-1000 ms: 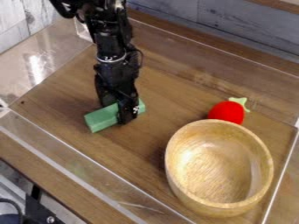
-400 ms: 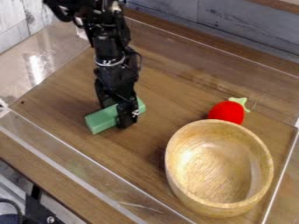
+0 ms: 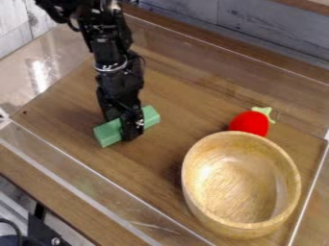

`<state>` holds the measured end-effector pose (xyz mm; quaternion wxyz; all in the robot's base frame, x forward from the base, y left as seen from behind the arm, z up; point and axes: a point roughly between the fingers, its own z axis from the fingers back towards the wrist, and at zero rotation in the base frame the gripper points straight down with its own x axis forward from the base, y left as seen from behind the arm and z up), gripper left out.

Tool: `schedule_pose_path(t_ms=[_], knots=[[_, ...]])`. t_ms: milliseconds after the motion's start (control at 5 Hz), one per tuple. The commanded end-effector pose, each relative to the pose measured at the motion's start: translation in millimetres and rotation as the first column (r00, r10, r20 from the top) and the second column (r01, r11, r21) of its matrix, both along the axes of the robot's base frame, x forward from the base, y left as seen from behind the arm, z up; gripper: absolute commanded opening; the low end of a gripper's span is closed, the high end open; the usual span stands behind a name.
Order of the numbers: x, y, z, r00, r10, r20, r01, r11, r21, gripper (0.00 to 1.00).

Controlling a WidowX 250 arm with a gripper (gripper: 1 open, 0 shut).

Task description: Put the green block in the brown bowl

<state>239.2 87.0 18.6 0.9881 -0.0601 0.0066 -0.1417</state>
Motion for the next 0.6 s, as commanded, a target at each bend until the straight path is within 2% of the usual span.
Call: schedule_pose_path(t_ms=[0, 200, 400], knots=[[6.0, 7, 14.8, 0.999, -0.004, 0.046, 0.004, 1.000, 0.012, 1.00], [8.4, 14, 14.8, 0.999, -0.024, 0.044, 0.023, 1.000, 0.014, 0.00], [8.1, -9, 28.3, 0.999, -0.031, 0.042, 0.029, 0.999, 0.044, 0.00]])
